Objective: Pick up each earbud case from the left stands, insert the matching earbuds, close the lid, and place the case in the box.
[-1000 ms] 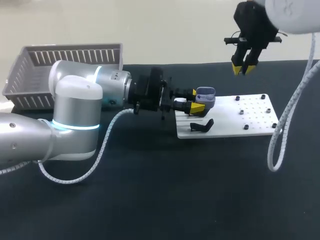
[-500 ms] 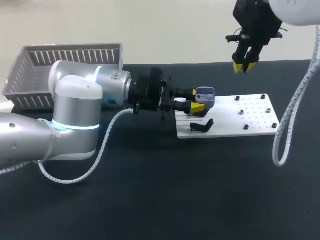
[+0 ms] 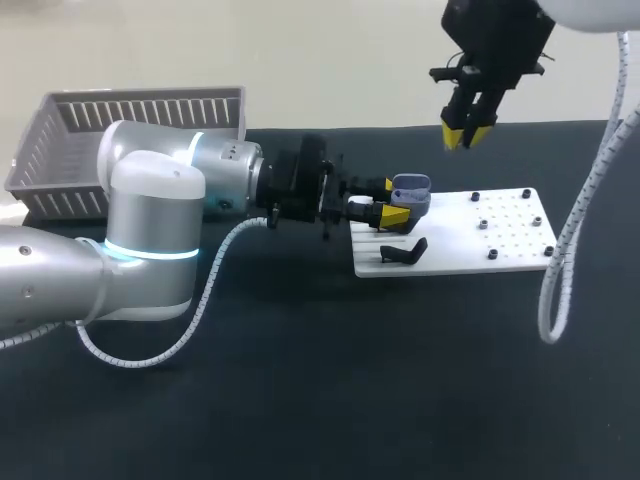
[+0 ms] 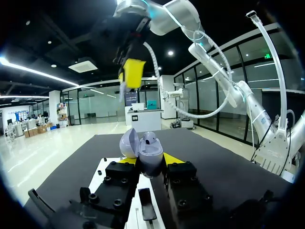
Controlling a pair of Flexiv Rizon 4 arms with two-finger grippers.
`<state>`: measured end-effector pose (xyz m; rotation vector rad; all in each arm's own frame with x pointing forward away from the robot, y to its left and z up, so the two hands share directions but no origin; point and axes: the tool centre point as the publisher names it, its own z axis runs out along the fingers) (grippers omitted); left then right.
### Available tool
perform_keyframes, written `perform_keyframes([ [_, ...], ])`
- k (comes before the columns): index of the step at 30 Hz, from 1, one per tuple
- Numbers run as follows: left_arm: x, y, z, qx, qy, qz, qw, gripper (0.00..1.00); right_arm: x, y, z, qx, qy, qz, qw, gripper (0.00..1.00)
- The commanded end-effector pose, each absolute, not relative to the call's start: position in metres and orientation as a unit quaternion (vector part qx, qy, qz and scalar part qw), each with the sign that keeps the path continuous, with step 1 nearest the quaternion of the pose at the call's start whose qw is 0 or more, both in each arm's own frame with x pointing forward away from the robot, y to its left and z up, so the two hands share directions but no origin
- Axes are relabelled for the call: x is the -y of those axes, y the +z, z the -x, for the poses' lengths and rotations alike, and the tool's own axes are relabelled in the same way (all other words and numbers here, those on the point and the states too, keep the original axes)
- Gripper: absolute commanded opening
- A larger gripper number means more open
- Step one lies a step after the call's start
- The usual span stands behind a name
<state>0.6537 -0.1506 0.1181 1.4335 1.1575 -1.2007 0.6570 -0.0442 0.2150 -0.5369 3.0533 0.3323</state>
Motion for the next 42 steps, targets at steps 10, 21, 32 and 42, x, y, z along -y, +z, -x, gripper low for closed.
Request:
perform_keyframes([
  [10, 0.150, 0.117, -0.653, -0.468, -0.486, -0.580, 0.456, 0.00, 0.008, 0.221, -0.626, -0.974, 0.081, 0.208, 0.022, 0.00],
  [21, 0.150, 0.117, -0.653, -0.468, -0.486, -0.580, 0.456, 0.00, -0.008, 0.211, -0.628, -0.976, 0.033, 0.206, 0.059, 0.00],
  [32, 0.150, 0.117, -0.653, -0.468, -0.486, -0.580, 0.456, 0.00, -0.013, 0.201, -0.634, -0.980, -0.004, 0.189, 0.070, 0.00],
  [42, 0.150, 0.117, -0.653, -0.468, -0.486, -0.580, 0.456, 0.00, -0.016, 0.191, -0.636, -0.981, 0.006, 0.186, 0.048, 0.00],
])
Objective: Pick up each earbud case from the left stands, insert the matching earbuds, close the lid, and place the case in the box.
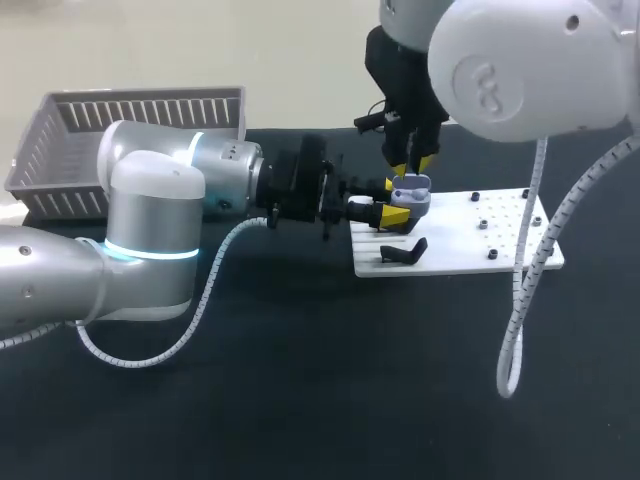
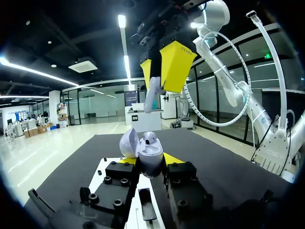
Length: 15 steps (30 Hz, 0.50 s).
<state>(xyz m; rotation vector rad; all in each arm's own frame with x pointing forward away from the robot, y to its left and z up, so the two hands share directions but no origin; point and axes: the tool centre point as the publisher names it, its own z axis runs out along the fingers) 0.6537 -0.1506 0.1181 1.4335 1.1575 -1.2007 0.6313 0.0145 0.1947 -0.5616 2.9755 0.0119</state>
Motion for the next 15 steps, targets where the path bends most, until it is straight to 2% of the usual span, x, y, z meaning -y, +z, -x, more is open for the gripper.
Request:
perform_keyframes([
  [1, 0.150, 0.117, -0.653, -0.468, -0.486, -0.580, 0.456, 0.00, -0.016, 0.190, -0.637, -0.982, 0.008, 0.186, 0.045, 0.00],
  [15, 0.150, 0.117, -0.653, -0.468, -0.486, -0.580, 0.456, 0.00, -0.019, 0.180, -0.633, -0.981, 0.002, 0.190, 0.025, 0.00],
])
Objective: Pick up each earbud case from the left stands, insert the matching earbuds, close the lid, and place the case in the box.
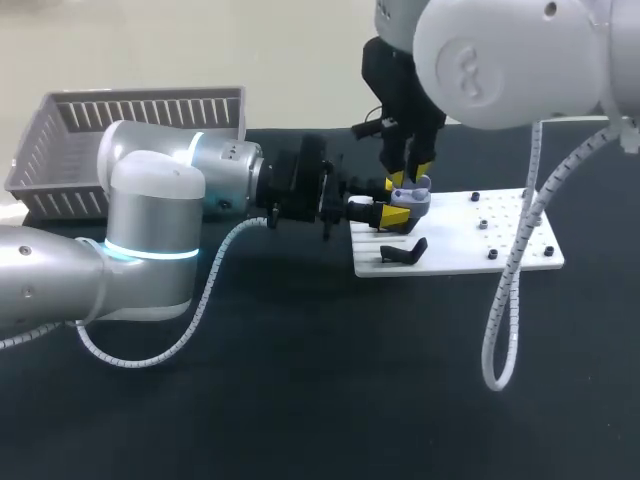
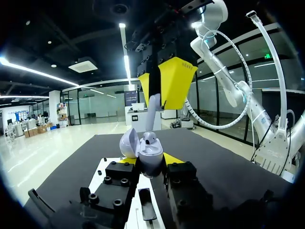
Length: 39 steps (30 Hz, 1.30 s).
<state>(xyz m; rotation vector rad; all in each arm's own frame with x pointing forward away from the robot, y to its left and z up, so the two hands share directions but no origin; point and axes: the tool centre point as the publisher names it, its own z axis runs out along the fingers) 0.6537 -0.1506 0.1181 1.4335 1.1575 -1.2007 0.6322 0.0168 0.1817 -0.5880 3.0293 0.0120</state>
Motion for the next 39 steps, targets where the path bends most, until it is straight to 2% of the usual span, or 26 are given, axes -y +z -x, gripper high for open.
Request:
perform_keyframes([
  [1, 0.150, 0.117, -0.653, -0.468, -0.486, -0.580, 0.456, 0.00, -0.020, 0.178, -0.632, -0.981, 0.001, 0.190, 0.024, 0.00],
  [39, 0.150, 0.117, -0.653, -0.468, -0.486, -0.580, 0.456, 0.00, -0.014, 0.159, -0.635, -0.983, -0.002, 0.177, 0.045, 0.00],
])
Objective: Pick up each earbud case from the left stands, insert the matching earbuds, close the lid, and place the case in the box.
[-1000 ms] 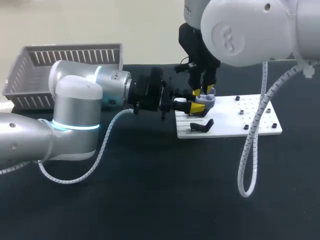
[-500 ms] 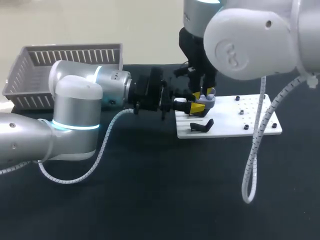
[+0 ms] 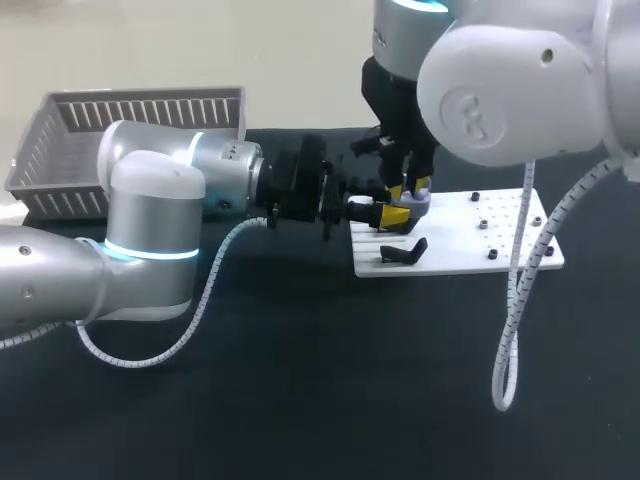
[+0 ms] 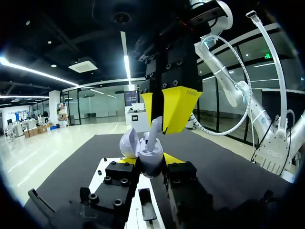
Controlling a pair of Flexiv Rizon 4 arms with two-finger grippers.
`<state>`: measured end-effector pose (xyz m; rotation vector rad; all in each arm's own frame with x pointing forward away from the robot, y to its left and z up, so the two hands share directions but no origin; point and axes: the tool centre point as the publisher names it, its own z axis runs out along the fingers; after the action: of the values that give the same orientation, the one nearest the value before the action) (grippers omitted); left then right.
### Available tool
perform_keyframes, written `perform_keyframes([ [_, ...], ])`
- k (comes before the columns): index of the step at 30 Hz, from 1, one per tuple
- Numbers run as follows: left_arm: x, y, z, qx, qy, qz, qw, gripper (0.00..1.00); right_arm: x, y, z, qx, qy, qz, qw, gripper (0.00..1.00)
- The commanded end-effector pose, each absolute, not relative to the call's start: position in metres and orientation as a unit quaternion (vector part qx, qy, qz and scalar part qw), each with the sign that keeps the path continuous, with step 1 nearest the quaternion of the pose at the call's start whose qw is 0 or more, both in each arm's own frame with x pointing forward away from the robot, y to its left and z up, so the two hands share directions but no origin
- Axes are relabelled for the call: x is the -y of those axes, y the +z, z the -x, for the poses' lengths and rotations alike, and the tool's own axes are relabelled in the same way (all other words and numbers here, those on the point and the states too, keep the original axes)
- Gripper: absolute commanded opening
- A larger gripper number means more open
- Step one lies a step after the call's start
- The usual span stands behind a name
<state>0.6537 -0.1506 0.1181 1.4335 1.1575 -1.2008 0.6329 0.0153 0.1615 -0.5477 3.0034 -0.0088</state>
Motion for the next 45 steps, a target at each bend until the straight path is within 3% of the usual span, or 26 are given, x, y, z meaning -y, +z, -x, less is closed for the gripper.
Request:
perform_keyframes([
  [1, 0.150, 0.117, -0.653, -0.468, -0.486, -0.580, 0.456, 0.00, -0.014, 0.159, -0.635, -0.983, -0.002, 0.177, 0.045, 0.00],
  [24, 0.150, 0.117, -0.653, -0.468, -0.486, -0.580, 0.456, 0.00, -0.011, 0.151, -0.644, -0.984, 0.008, 0.176, 0.039, 0.00],
  [26, 0.150, 0.117, -0.653, -0.468, -0.486, -0.580, 0.456, 0.00, -0.010, 0.152, -0.644, -0.983, 0.010, 0.177, 0.040, 0.45],
  [27, 0.150, 0.117, -0.653, -0.468, -0.486, -0.580, 0.456, 0.00, -0.011, 0.153, -0.643, -0.983, 0.011, 0.178, 0.040, 1.00],
  [37, 0.150, 0.117, -0.653, -0.468, -0.486, -0.580, 0.456, 0.00, -0.009, 0.190, -0.635, -0.979, 0.035, 0.185, 0.073, 1.00],
  [45, 0.150, 0.117, -0.653, -0.468, -0.486, -0.580, 0.456, 0.00, 0.020, 0.198, -0.671, -0.989, 0.023, 0.099, 0.110, 1.00],
])
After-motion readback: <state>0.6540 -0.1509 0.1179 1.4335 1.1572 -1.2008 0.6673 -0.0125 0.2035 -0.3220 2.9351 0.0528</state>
